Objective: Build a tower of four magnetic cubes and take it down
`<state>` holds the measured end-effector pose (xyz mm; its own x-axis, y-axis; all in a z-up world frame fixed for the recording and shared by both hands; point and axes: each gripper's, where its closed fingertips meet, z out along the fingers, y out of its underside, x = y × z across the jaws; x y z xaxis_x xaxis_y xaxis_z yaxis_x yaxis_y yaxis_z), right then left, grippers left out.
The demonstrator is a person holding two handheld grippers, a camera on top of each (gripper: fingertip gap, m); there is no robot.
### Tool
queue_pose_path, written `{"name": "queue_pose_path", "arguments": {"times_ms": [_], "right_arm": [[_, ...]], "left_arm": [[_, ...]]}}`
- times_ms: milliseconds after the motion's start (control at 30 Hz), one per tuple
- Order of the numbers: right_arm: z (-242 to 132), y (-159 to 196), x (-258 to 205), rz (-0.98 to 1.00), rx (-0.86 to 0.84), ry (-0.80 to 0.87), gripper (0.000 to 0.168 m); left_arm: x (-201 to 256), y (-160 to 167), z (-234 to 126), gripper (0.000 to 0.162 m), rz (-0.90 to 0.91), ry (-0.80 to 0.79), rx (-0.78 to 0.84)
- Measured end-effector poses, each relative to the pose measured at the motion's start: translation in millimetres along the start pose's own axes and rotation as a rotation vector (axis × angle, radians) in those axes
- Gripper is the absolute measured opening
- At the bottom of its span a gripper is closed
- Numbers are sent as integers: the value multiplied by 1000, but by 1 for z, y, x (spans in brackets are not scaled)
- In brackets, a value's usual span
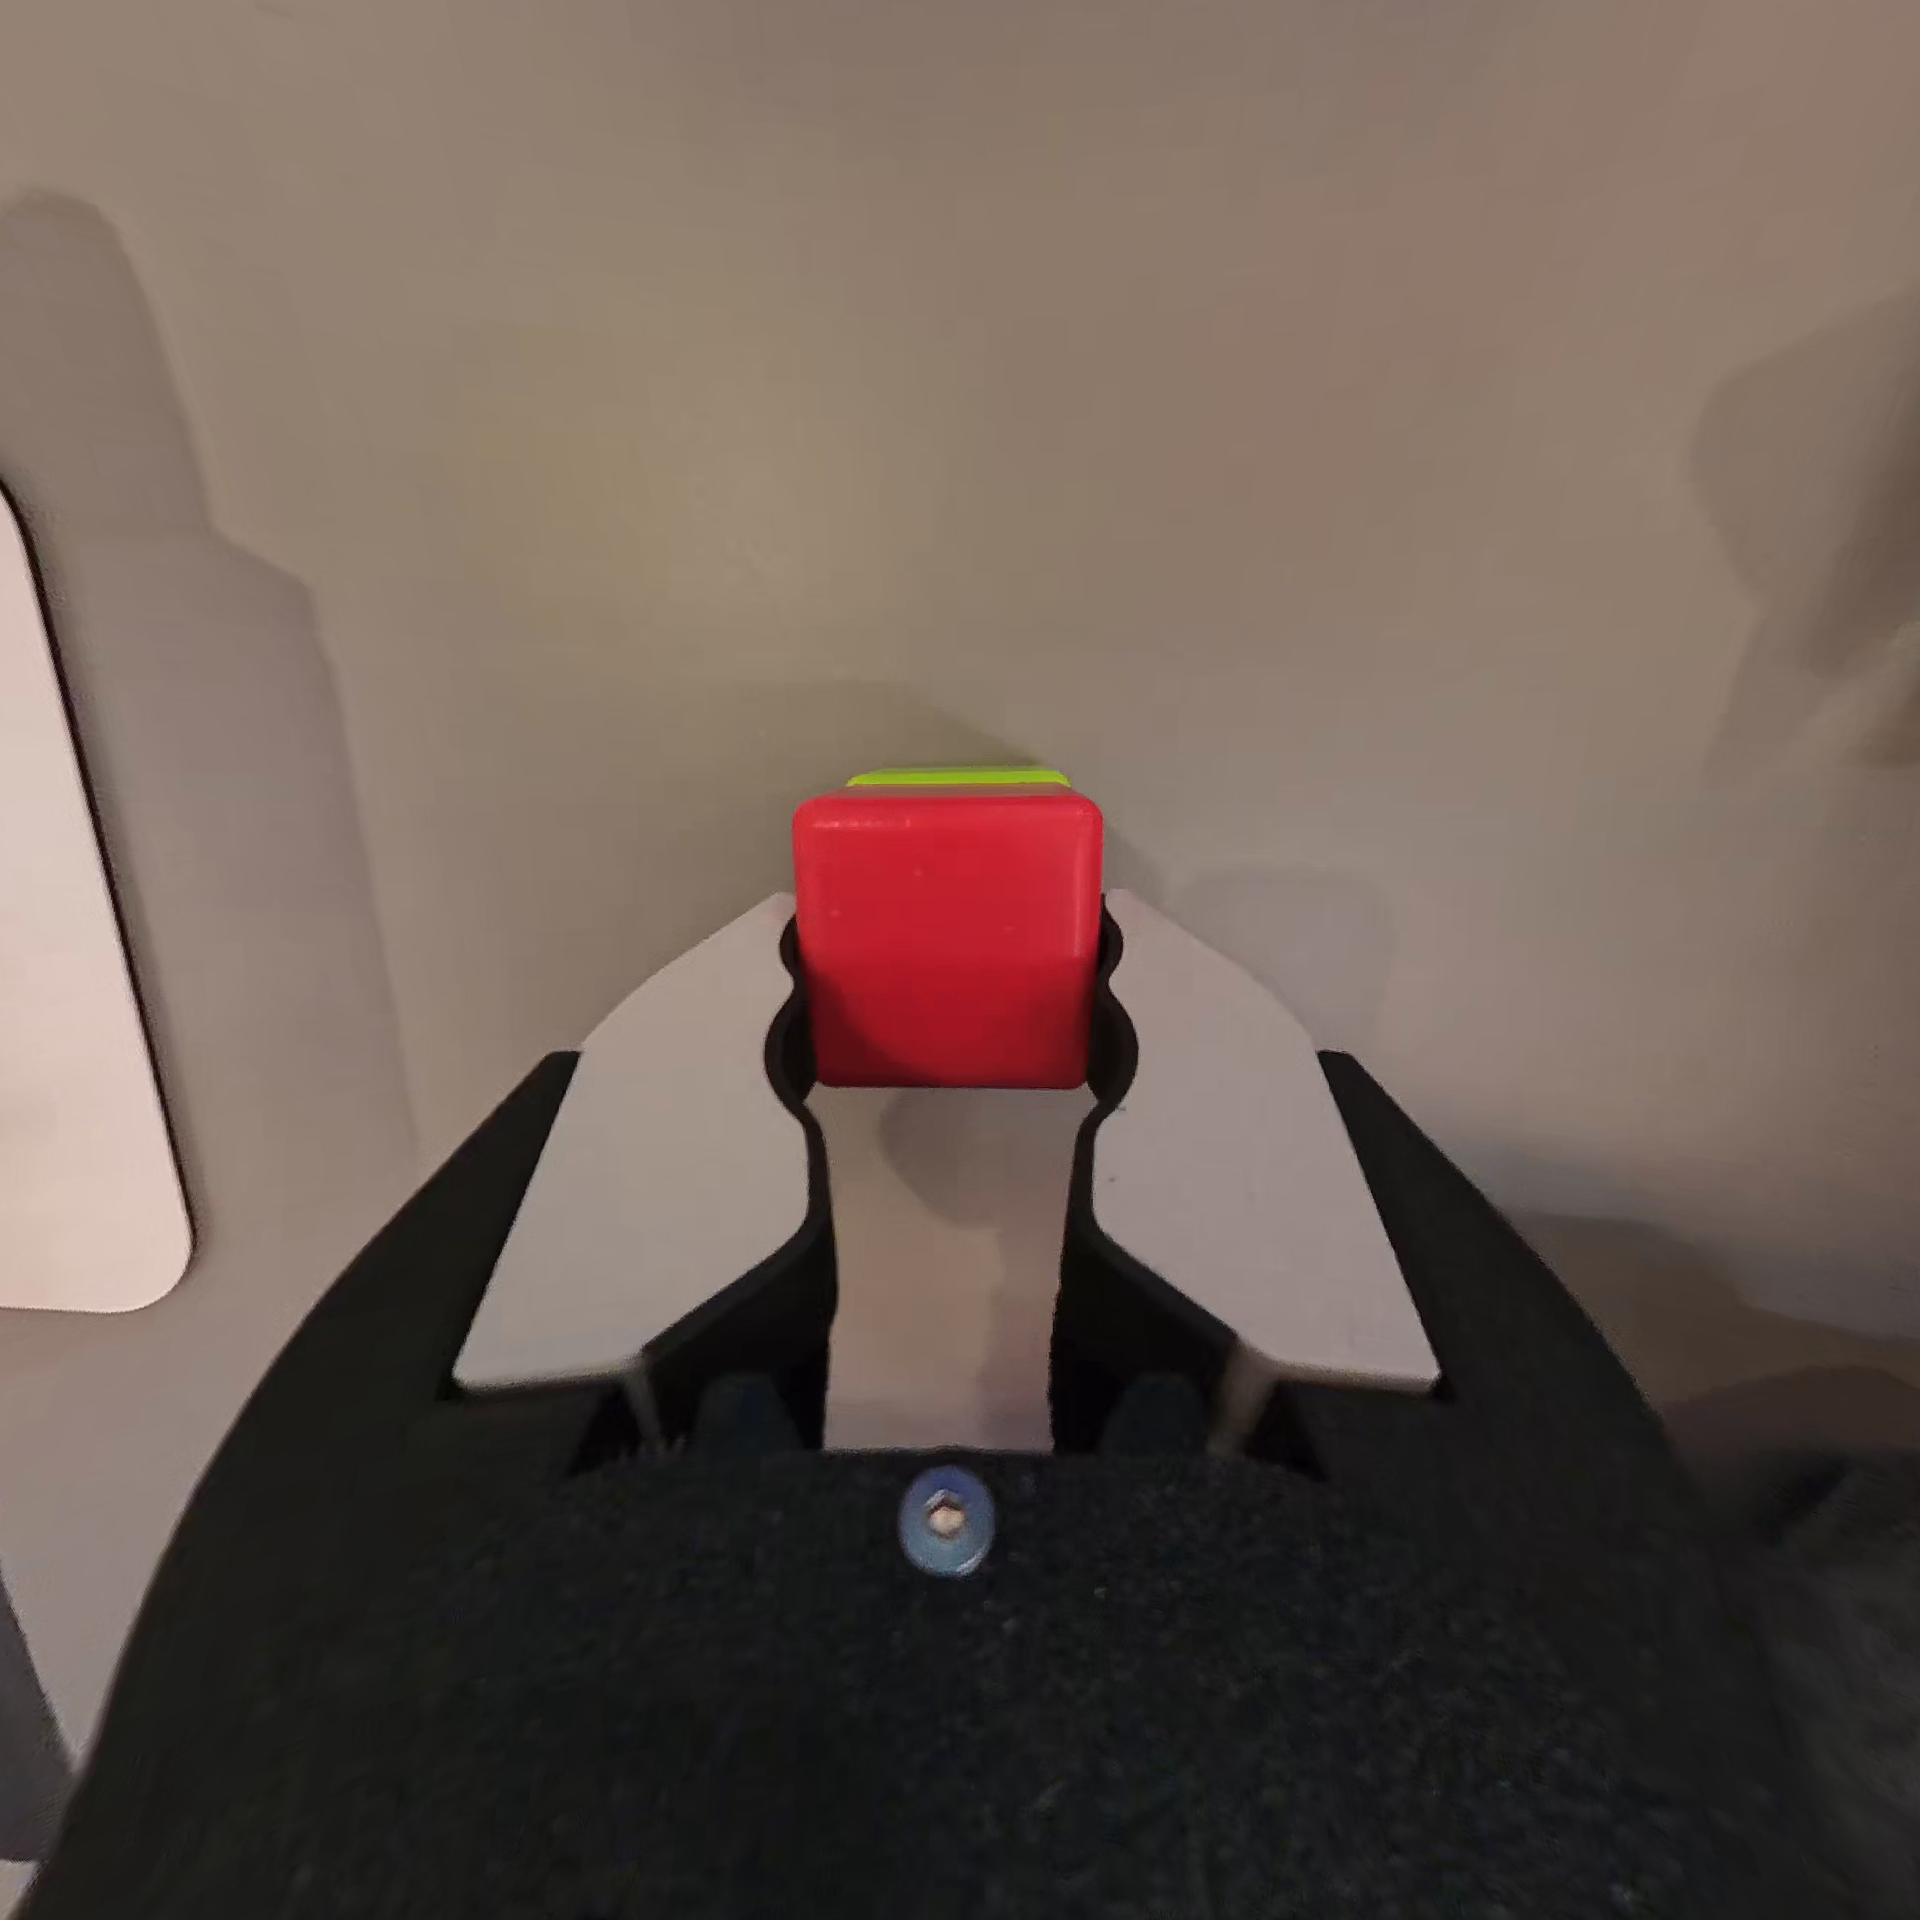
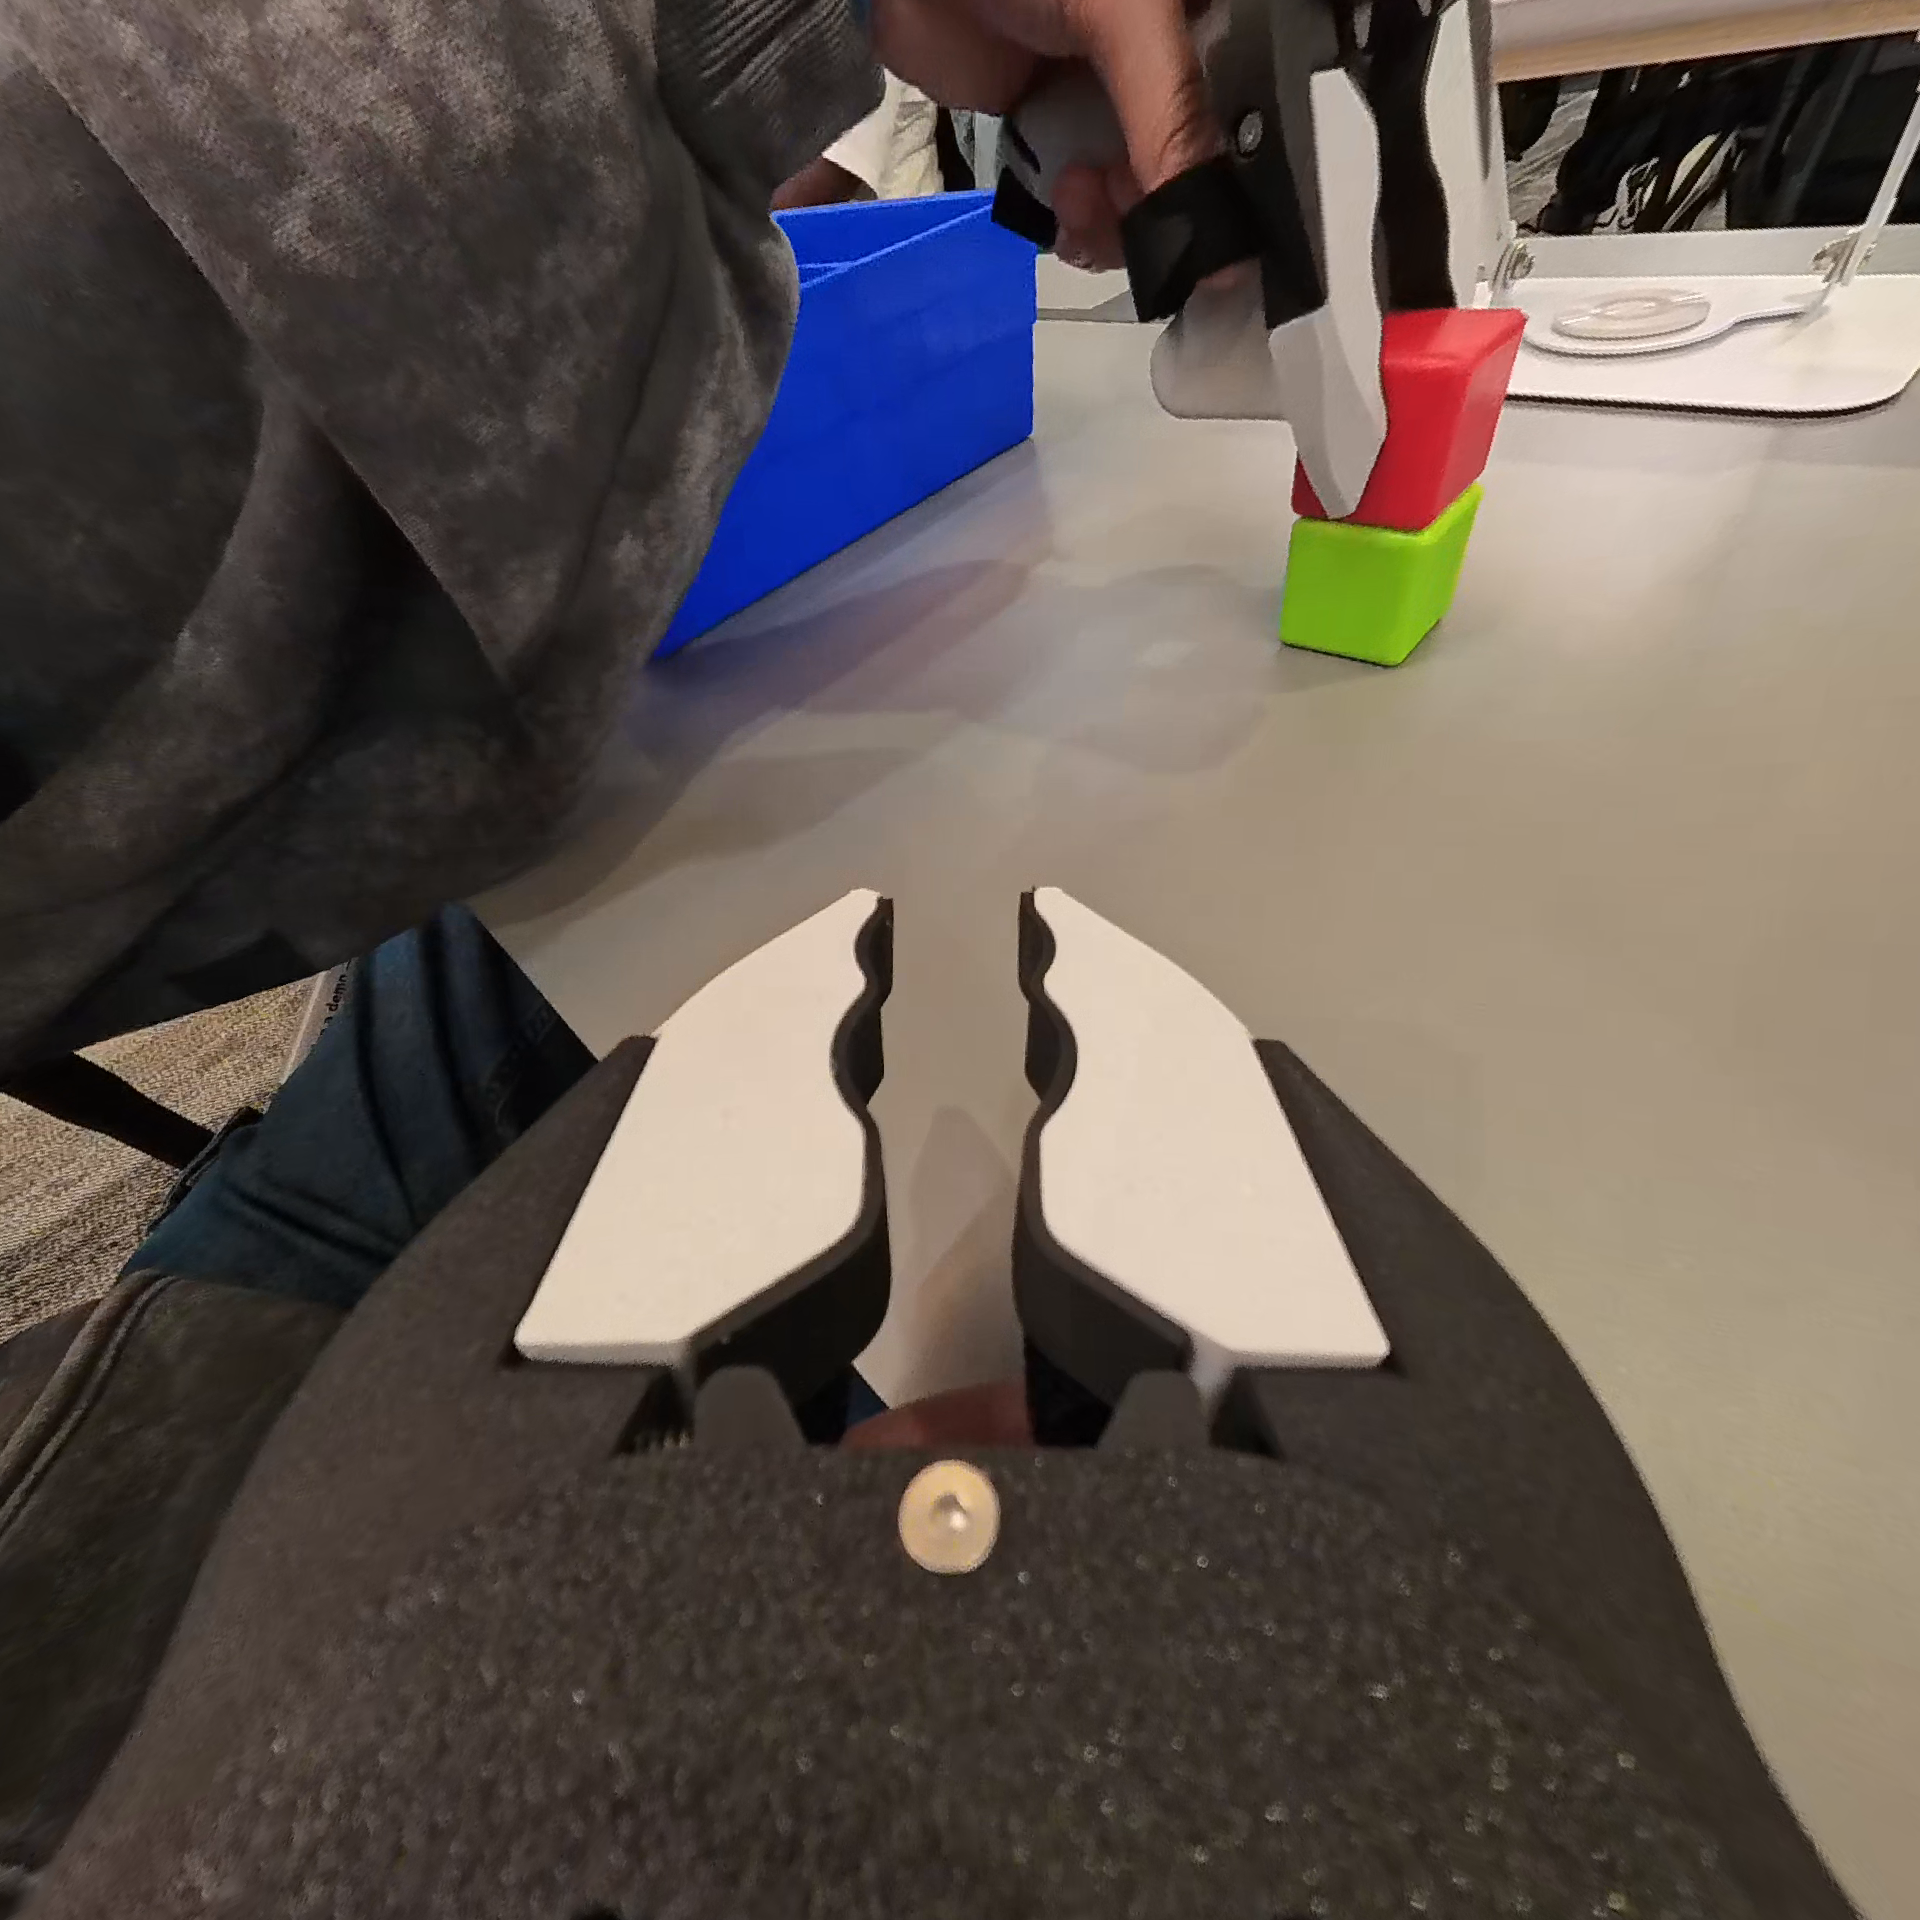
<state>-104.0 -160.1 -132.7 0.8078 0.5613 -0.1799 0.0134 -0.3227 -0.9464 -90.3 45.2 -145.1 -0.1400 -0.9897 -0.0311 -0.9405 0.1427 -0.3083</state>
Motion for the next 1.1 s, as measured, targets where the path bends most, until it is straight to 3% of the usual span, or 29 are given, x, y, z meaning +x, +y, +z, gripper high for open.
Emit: {"name": "queue_pose_path", "arguments": {"times_ms": [100, 167, 267, 367, 433, 533, 700, 833, 933, 1100], "right_arm": [[0, 0, -1, 0, 0, -2, 23], [0, 0, -1, 1, 2, -1, 23], [-1, -2, 1, 5, 8, 5, 23], [-3, -4, 4, 11, 23, 16, 23], [-4, -5, 5, 25, 32, 12, 24], [-5, -7, 4, 44, 46, 2, 25], [-3, -6, 2, 34, 40, 2, 25], [0, -5, 0, 31, 32, 0, 24], [1, -5, -4, 26, 33, -8, 24], [6, -1, -7, 8, 9, -8, 24]], "left_arm": [[-2, -1, -1, 51, 29, -46, 7], [-7, -5, -11, 61, 0, -114, 52], [-6, -19, -54, 58, -84, -250, 241], [11, -19, -114, 54, -247, -439, 544], [41, -1, -141, 58, -413, -510, 758], [108, 40, -144, 61, -570, -528, 955], [194, 135, -113, 60, -808, -692, 966], [232, 191, -108, 57, -844, -886, 999], [238, 193, -125, 59, -827, -836, 1096], [227, 207, -119, 62, -925, -802, 1078]]}}
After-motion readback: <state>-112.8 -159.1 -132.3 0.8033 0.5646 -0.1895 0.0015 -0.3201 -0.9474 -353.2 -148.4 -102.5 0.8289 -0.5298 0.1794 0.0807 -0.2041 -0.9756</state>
